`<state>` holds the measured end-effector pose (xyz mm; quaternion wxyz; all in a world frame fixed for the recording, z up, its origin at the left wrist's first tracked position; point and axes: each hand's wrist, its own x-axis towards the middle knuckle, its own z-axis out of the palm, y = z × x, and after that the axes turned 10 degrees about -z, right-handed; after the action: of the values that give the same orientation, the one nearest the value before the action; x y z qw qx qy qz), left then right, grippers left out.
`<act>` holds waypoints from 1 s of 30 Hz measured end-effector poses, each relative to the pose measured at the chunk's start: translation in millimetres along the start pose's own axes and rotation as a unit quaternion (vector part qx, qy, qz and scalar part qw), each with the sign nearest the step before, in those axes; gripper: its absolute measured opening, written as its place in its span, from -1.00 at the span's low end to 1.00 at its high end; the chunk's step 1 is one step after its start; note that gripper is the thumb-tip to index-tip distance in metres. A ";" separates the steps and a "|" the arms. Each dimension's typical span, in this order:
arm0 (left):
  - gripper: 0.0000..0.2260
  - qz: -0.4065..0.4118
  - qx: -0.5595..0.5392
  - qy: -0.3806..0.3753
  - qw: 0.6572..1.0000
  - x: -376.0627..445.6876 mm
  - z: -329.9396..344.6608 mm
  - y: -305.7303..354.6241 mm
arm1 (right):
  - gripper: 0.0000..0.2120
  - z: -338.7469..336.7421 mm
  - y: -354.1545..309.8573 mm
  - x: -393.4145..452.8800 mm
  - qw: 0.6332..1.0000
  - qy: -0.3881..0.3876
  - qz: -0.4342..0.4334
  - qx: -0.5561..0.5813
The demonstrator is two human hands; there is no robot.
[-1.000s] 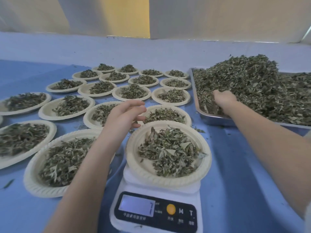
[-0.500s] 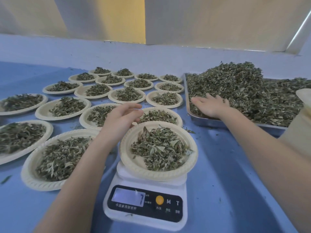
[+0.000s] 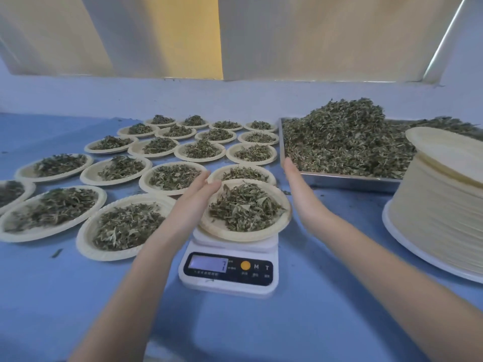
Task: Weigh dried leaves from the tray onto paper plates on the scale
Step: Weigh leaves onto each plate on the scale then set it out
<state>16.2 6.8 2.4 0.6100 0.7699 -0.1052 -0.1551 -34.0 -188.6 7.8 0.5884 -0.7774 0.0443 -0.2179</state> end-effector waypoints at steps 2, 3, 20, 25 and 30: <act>-0.41 -0.018 0.000 0.003 1.000 -4.0 5.9 1.6 | -0.44 7.9 -1.4 -6.8 0.999 0.012 0.041 0.030; -0.38 -0.027 -0.005 0.006 1.000 -4.8 8.4 3.2 | -0.43 11.5 -2.1 -8.0 0.997 0.020 0.057 0.038; -0.68 0.012 -0.092 0.262 0.960 15.6 -94.6 43.2 | -0.41 115.8 -73.1 67.7 0.995 -0.022 0.026 0.092; -0.66 -0.014 -0.210 0.333 0.919 28.3 -171.9 47.7 | -0.54 185.6 -91.0 103.6 0.989 -0.068 0.066 0.117; -0.72 -0.013 -0.225 0.381 0.897 58.2 -244.4 43.8 | -0.86 235.8 -98.2 136.8 0.968 -0.124 0.145 0.165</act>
<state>161.2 197.8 89.3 0.7585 0.6133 0.1830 0.1225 163.0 7.9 88.6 0.7344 -0.6761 0.0470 -0.0363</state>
